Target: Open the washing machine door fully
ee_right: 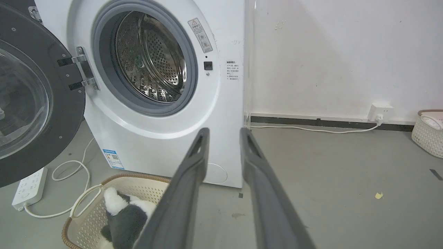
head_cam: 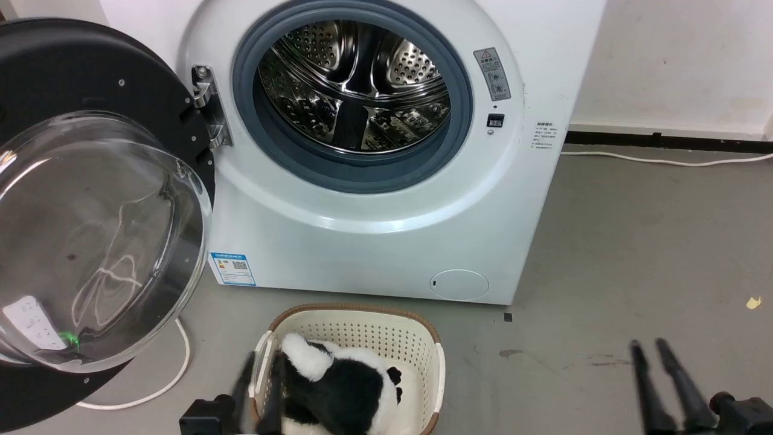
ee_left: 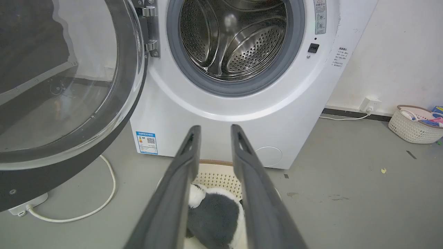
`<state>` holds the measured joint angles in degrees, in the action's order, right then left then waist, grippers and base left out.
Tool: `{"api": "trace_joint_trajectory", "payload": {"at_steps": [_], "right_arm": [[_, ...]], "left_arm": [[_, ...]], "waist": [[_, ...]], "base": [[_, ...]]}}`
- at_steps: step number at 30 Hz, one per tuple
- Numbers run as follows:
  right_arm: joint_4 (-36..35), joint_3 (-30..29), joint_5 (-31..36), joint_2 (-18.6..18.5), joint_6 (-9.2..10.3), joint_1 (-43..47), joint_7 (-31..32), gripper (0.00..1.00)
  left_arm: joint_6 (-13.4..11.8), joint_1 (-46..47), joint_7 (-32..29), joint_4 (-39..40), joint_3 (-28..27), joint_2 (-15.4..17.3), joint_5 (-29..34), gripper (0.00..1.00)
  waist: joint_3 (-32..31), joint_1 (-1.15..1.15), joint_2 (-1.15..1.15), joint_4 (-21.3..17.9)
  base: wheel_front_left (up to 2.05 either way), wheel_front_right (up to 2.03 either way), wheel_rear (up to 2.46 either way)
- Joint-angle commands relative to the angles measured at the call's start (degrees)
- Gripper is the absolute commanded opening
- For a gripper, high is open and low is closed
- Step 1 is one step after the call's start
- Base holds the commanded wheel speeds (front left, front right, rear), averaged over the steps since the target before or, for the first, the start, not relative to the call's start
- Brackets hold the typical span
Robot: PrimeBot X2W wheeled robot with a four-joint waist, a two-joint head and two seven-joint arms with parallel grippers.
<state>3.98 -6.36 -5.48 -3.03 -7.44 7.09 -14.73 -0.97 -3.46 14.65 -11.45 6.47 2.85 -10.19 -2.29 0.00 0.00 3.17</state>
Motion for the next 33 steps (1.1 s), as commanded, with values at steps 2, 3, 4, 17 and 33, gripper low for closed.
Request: {"api": "trace_joint_trajectory", "payload": {"at_steps": [2,3,4,17,33], "right_arm": [[0.0,0.0,0.0,0.0,0.0,0.0,0.0,0.0],[0.0,0.0,0.0,0.0,0.0,-0.1,0.1,0.0],[-0.1,0.1,0.1,0.0,0.0,-0.1,0.2,0.0],[-0.5,0.7,0.7,0.0,-0.01,-0.9,1.8,0.0],[-1.0,1.6,1.4,0.0,-0.01,-1.8,3.6,0.0]], "left_arm": [[0.0,0.0,0.0,0.0,0.0,0.0,0.0,0.0],[0.0,0.0,-0.1,0.1,0.0,0.0,0.1,0.0],[0.0,0.1,-0.2,0.2,-0.1,0.0,0.2,0.0],[0.1,0.4,-1.8,1.4,-0.8,0.0,1.2,0.0],[0.2,0.9,-3.6,2.8,-1.6,0.0,2.5,0.0]], "waist": [[0.0,0.0,0.0,0.0],[0.0,0.0,0.0,0.0],[0.0,0.0,0.0,-0.1],[0.3,0.0,0.0,-0.4],[0.6,0.0,0.0,-0.8]], "base": [[0.0,0.0,0.0],[0.0,0.0,0.0],[0.0,0.0,0.0],[0.0,0.0,0.0],[0.0,0.0,0.0]]}}
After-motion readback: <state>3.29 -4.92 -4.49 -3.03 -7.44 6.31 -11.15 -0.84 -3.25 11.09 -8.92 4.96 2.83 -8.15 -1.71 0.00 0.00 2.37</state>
